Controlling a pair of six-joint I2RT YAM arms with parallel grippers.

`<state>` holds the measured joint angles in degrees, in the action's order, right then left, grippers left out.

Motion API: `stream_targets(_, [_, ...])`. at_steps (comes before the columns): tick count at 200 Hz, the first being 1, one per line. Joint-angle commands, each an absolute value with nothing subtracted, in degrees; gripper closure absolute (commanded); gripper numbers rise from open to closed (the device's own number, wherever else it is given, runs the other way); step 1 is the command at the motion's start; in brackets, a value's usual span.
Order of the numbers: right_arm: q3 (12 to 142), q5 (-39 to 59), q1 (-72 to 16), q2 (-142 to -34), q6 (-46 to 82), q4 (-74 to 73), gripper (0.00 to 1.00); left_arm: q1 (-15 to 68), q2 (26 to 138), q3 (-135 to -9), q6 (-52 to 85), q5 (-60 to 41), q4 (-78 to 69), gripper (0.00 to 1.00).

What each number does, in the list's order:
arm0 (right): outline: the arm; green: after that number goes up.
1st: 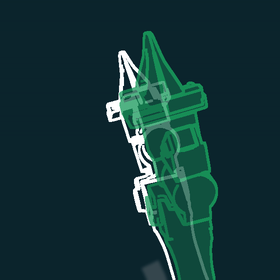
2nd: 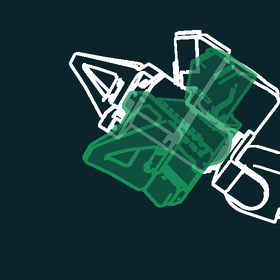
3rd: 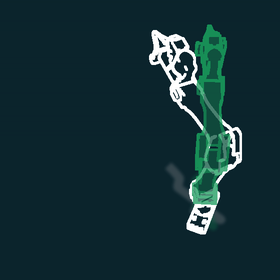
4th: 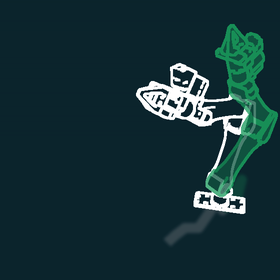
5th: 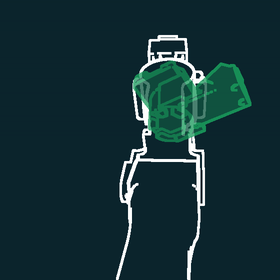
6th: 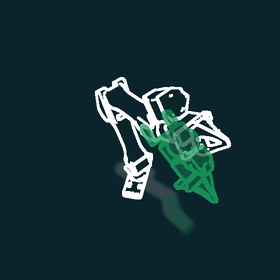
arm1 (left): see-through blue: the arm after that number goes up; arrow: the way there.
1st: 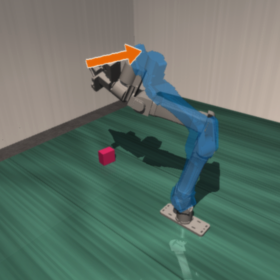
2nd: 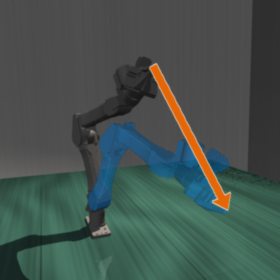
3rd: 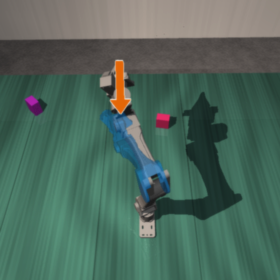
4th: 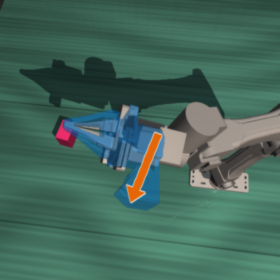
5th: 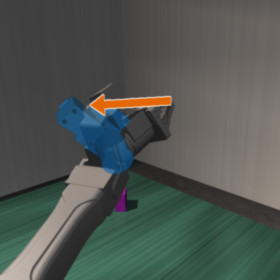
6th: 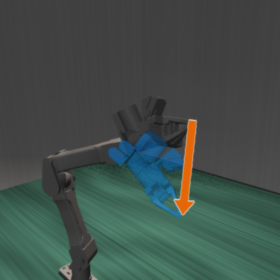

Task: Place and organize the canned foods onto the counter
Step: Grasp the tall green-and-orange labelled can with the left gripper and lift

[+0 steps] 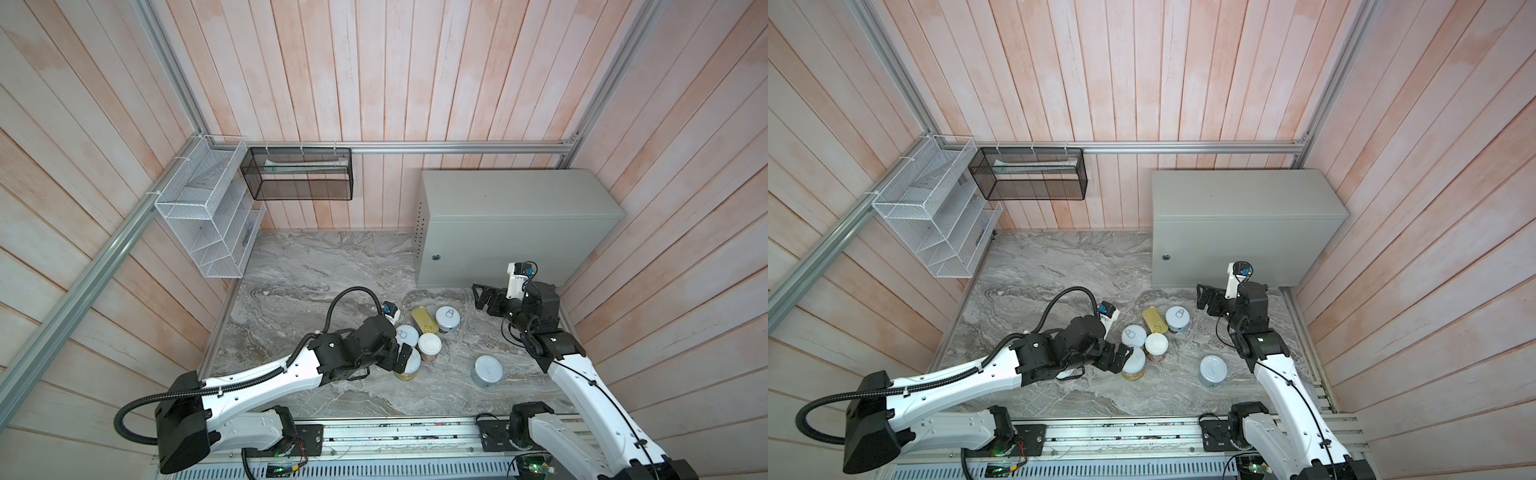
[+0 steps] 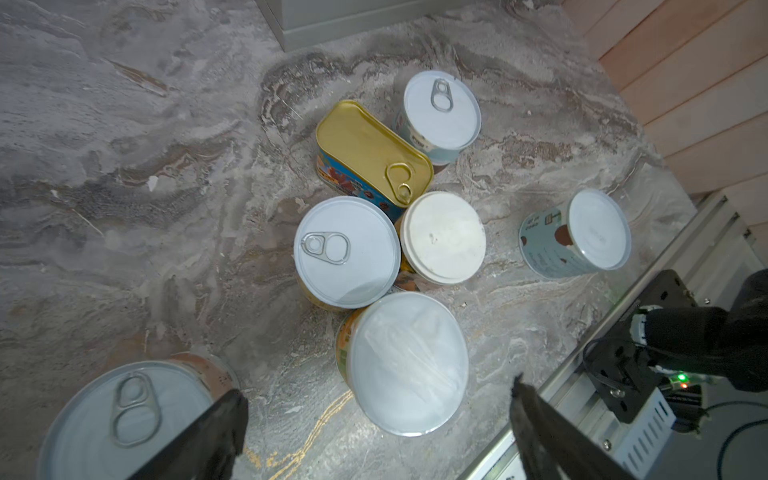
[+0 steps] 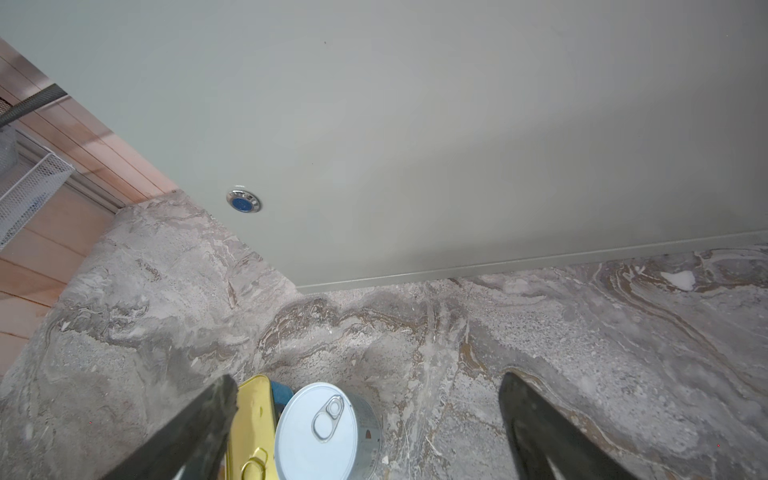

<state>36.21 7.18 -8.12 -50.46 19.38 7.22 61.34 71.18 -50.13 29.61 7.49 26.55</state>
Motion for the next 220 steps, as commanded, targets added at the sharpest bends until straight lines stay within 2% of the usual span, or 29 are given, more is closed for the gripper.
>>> stream_targets(1, [34.9, 7.0, -8.3, -49.4, 20.4, 9.0, 0.02, 62.7, 74.1, -51.5, 28.9, 9.0, 25.4, 0.00])
stream_targets(119, [31.8, 6.2, -8.3, -46.1, 21.4, 9.8, 0.02, 65.7, 85.3, -54.3, 27.3, 11.0, 22.9, 0.02])
stream_targets(172, [31.6, 6.2, -8.3, -46.1, 21.4, 10.0, 0.02, 66.7, 91.8, -57.5, 26.4, 14.2, 27.1, 0.11])
stream_targets(197, [31.4, 5.9, -8.3, -46.0, 21.3, 10.1, 0.02, 66.8, 93.4, -58.2, 26.7, 15.2, 28.0, 0.27])
stream_targets(220, [31.3, 6.2, -8.3, -46.1, 21.6, 10.0, 0.02, 66.8, 92.8, -58.0, 27.2, 15.4, 27.3, 0.36])
